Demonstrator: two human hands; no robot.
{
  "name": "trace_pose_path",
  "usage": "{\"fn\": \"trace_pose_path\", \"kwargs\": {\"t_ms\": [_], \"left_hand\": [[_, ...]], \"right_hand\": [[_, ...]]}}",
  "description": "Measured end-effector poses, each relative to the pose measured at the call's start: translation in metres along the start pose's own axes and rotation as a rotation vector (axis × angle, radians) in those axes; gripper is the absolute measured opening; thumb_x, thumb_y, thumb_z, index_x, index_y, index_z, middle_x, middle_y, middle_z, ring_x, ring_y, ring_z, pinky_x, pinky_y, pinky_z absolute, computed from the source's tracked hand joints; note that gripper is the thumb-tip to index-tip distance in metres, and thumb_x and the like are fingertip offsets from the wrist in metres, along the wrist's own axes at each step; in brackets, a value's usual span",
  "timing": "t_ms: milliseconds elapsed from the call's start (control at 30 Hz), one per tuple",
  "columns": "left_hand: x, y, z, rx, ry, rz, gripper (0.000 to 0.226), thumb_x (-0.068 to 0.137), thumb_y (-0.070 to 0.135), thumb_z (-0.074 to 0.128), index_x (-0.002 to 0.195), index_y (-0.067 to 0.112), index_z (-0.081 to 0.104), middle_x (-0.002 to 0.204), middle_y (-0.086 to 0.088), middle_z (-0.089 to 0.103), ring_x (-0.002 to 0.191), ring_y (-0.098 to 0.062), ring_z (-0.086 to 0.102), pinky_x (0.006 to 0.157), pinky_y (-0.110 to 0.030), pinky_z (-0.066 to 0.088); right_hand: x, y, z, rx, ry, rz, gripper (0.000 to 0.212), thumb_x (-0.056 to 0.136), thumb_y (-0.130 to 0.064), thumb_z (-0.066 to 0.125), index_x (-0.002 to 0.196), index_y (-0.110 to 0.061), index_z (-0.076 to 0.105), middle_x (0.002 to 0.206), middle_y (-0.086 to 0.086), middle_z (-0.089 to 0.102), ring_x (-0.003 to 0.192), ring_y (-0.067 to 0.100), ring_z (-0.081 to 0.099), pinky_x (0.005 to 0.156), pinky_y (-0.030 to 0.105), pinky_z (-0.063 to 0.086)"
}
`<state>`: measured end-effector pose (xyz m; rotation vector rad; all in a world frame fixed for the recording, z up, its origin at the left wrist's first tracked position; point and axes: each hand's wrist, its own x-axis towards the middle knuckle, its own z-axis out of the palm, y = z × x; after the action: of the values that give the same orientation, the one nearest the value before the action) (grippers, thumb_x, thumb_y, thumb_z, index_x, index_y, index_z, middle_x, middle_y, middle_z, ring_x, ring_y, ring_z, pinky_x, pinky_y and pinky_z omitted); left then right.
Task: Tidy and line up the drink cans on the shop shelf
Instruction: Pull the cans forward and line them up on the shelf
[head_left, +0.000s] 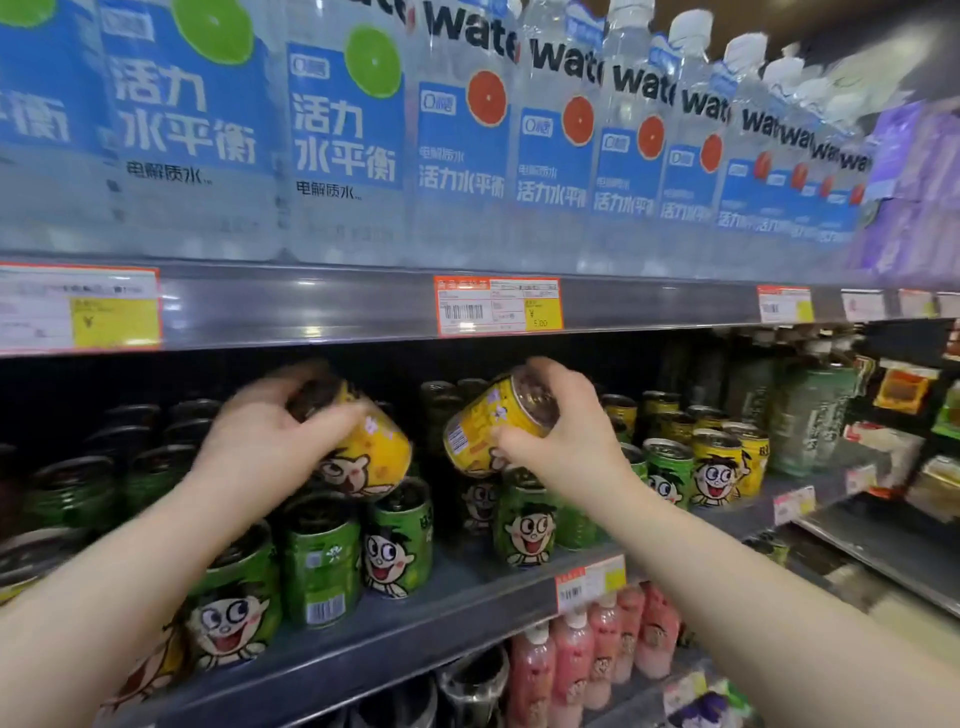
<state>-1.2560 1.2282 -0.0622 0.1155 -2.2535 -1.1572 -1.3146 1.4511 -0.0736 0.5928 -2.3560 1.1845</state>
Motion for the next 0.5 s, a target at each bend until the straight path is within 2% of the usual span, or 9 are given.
{"fn": "trace_pose_path", "kwargs": {"t_ms": [100, 233, 367, 500], "left_hand": [[-0.011, 0.012, 0.031, 0.010, -0.146, 0.141, 0.079, 0.054, 0.053, 0.058, 0.126, 0.021, 0.055, 0.112, 0.008, 0.056, 0.101, -0.004, 0.050, 0.081, -0.015, 0.031], [-0.009, 0.029, 0.067, -0.007, -0.240, 0.196, 0.081, 0.054, 0.058, 0.056, 0.128, 0.026, 0.052, 0.122, 0.008, 0.056, 0.112, -0.008, 0.052, 0.085, -0.015, 0.032], [-0.004, 0.051, 0.100, -0.033, -0.259, 0.208, 0.066, 0.062, 0.054, 0.065, 0.123, 0.033, 0.048, 0.112, 0.012, 0.054, 0.107, -0.008, 0.052, 0.086, -0.020, 0.037], [0.003, 0.067, 0.133, -0.034, -0.221, 0.213, 0.055, 0.059, 0.055, 0.066, 0.106, 0.039, 0.043, 0.107, 0.011, 0.058, 0.100, -0.010, 0.056, 0.086, -0.026, 0.045]], "right_hand": [[0.008, 0.024, -0.031, -0.132, 0.098, 0.060, 0.075, 0.075, -0.023, 0.071, 0.140, -0.017, 0.034, 0.125, 0.000, 0.038, 0.102, 0.005, 0.038, 0.087, 0.017, 0.031], [0.022, 0.067, -0.066, -0.276, 0.186, 0.142, 0.076, 0.074, -0.023, 0.073, 0.139, -0.011, 0.036, 0.132, 0.012, 0.040, 0.112, 0.019, 0.045, 0.091, 0.024, 0.033], [0.044, 0.108, -0.095, -0.351, 0.207, 0.219, 0.071, 0.074, -0.021, 0.073, 0.135, -0.009, 0.040, 0.132, 0.016, 0.040, 0.118, 0.032, 0.046, 0.093, 0.032, 0.039], [0.070, 0.143, -0.109, -0.427, 0.125, 0.248, 0.069, 0.071, -0.021, 0.073, 0.132, -0.011, 0.042, 0.132, 0.019, 0.039, 0.115, 0.040, 0.049, 0.097, 0.041, 0.042]]}}
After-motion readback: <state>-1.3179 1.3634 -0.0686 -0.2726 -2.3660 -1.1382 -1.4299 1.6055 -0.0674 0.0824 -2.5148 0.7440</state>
